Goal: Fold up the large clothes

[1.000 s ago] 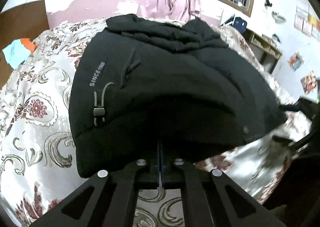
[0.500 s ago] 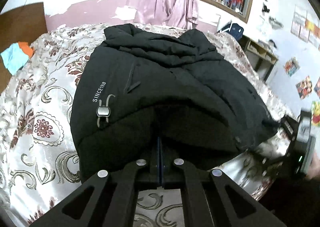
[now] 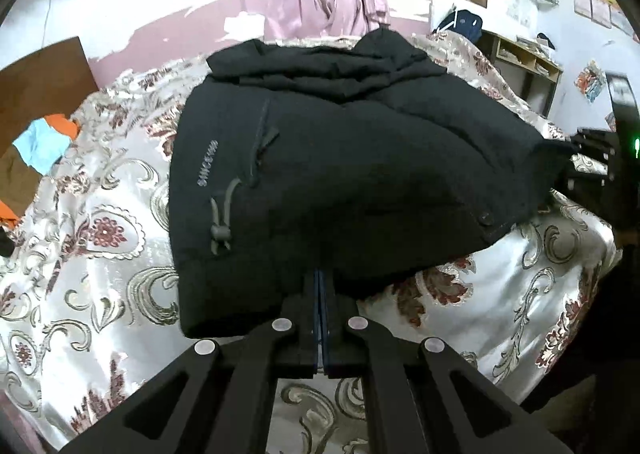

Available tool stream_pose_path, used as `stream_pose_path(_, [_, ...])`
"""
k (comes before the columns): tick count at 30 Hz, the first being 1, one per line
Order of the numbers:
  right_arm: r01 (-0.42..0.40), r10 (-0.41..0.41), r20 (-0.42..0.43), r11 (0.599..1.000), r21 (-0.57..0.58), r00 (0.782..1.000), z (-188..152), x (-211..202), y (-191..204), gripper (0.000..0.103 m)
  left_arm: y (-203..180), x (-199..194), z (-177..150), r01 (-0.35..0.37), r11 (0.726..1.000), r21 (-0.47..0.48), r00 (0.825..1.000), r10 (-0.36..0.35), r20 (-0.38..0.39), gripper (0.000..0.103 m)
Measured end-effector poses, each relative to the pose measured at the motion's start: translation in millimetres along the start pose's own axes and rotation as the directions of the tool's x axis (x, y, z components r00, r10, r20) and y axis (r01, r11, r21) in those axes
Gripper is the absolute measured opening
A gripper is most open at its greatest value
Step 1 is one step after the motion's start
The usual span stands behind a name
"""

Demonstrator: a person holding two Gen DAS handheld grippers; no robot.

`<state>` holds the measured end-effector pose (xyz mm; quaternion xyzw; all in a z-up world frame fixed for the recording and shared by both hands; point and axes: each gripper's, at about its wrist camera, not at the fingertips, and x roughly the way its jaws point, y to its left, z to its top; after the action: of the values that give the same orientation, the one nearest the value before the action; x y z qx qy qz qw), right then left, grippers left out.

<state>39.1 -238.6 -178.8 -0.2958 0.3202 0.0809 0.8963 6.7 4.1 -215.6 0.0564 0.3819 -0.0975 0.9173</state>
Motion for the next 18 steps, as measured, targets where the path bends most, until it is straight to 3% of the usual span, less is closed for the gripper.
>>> stream_pose_path(5, [-0.057,0.054,0.03,0.995,0.083,0.998,20,-9,-16,0.013,-12,-5,1,0.007,0.998,0.069,0.999,-0.011,0.048,0.002])
stream_pose_path(9, [-0.075,0.072,0.027,0.991,0.112,0.997,27,-10,-27,0.013,-28,-2,-1,-0.042,0.991,0.124,0.996,0.031,0.086,0.007])
stream_pose_path(12, [-0.085,0.082,0.025,0.988,0.132,0.996,29,-16,-31,0.013,-34,3,0,-0.076,0.99,0.123,0.993,0.064,0.097,0.024])
stream_pose_path(15, [-0.092,0.09,0.021,0.987,0.128,0.996,36,-18,-36,0.013,-29,2,1,-0.059,0.997,0.051,0.994,0.054,0.092,0.04])
stream_pose_path(17, [-0.095,0.094,0.021,0.988,0.117,0.995,42,-19,-36,0.013,-26,1,-1,-0.056,0.998,0.007,0.995,0.055,0.082,0.073])
stream_pose_path(18, [-0.097,0.095,0.024,0.989,0.115,0.995,44,-19,-37,0.013,-26,2,-2,-0.053,0.999,0.004,0.995,0.053,0.079,0.074])
